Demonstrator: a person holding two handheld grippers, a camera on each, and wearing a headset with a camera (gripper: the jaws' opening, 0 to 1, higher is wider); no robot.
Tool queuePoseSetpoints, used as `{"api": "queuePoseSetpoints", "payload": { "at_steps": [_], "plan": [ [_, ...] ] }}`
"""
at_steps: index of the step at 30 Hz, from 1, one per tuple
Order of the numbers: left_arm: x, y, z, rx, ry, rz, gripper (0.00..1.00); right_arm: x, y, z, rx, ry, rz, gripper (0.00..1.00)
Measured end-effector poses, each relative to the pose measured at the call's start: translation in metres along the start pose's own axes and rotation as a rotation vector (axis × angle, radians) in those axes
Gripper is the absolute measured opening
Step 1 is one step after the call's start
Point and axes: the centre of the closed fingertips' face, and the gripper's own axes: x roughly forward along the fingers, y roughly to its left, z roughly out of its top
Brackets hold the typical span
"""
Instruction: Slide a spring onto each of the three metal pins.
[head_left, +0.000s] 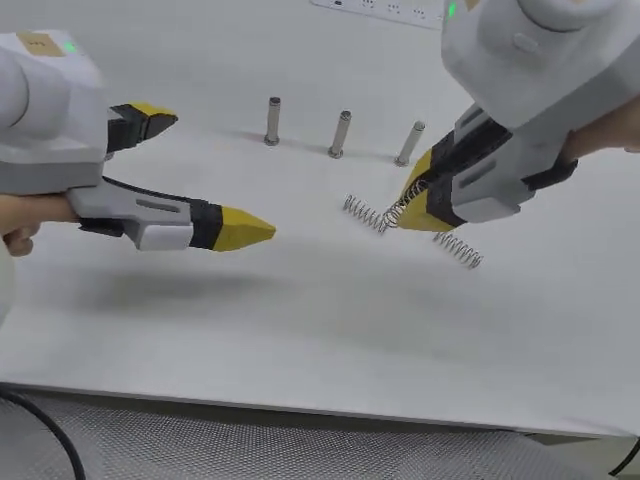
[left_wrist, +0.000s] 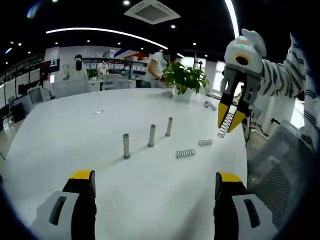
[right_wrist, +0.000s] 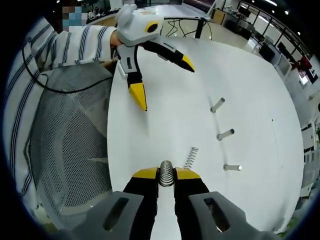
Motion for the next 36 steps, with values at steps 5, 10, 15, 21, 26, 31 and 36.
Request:
{"api": "queuePoseSetpoints", "payload": {
  "at_steps": [5, 10, 15, 21, 26, 31, 36],
  "plan": [
    [0.003, 0.002, -0.004, 0.026, 0.023, 0.010, 0.98, -0.009, 0.002, 0.002, 0.058, -0.011, 0.005, 0.08],
    [0.003, 0.006, -0.001, 0.020, 0.015, 0.019, 0.98, -0.014, -0.003, 0.004, 0.073, -0.012, 0.010, 0.08],
    [0.002, 0.009, 0.009, -0.015, -0.029, 0.017, 0.98, -0.018, -0.009, 0.007, 0.068, 0.002, 0.014, 0.08],
    [0.003, 0.005, 0.010, 0.025, -0.012, 0.023, 0.98, -0.025, -0.022, 0.016, 0.035, 0.025, 0.022, 0.08],
    [0.003, 0.006, 0.005, 0.033, 0.005, 0.020, 0.98, -0.029, -0.035, 0.027, 0.010, 0.037, 0.020, 0.08],
    [0.003, 0.005, 0.002, 0.030, 0.015, 0.007, 0.98, -0.031, -0.047, 0.039, 0.011, 0.040, 0.022, 0.08],
    [0.001, 0.004, 0.002, 0.034, 0.014, 0.007, 0.98, -0.028, -0.054, 0.052, 0.016, 0.034, 0.035, 0.08]
  ]
}}
